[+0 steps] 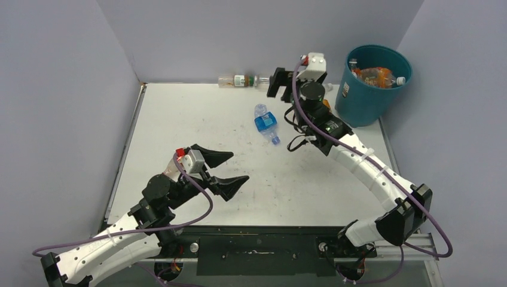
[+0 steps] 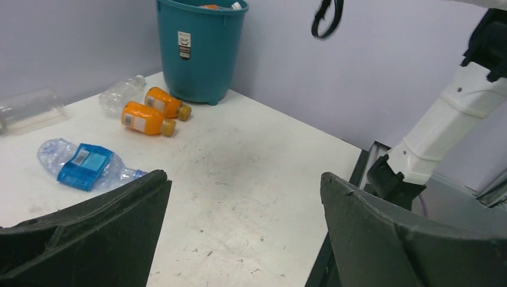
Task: Put the plastic bottles in the bin
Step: Place the plastic bottle in the trash bin, then pick up the plastic bottle at the center of the board.
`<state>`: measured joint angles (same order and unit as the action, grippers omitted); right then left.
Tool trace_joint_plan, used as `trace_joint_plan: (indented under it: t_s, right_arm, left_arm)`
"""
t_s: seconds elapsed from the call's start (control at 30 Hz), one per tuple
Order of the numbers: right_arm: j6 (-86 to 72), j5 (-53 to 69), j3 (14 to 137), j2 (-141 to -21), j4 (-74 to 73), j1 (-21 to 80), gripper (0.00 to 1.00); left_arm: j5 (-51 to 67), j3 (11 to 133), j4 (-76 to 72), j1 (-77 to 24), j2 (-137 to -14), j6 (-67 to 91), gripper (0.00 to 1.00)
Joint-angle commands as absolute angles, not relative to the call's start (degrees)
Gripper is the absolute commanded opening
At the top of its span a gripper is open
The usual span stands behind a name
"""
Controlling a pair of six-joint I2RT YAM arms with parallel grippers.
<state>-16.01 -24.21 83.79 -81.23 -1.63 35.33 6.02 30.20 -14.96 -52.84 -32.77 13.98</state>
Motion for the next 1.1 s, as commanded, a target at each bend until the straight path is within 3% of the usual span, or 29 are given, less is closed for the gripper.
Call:
trace_joint_plan:
  t_s: [0.0, 0.23, 0.43, 0.87, 1.07]
  right_arm:
    - [-20.39, -15.48, 73.87, -81.55, 0.87, 36.61, 1.0]
    - [-23.03, -11.05, 60.88, -88.39, 7.42, 35.12, 0.99]
    - [-30.6, 1.59, 55.75, -97.14, 17.22, 27.06, 0.97]
    - [-25.26, 6.72, 57.18, -107.23, 18.62, 26.11, 1.0]
    - [-22.01, 6.47, 60.87, -111.08, 15.36, 26.11, 0.92]
  left_arm:
    - [-2.0, 31.64, -13.69, -53.17, -31.45, 12.07, 0.96]
    - [-14.33, 31.08, -12.09, -53.17, -29.31, 11.42, 0.96]
    - [-13.06, 31.21, -11.86, -53.17, -30.58, 10.15, 0.96]
    - [-8.14, 31.2, -12.3, -53.2, -31.4, 9.32, 0.96]
    - [-8.09, 31.25, -12.11, -53.19, -31.16, 9.05, 0.96]
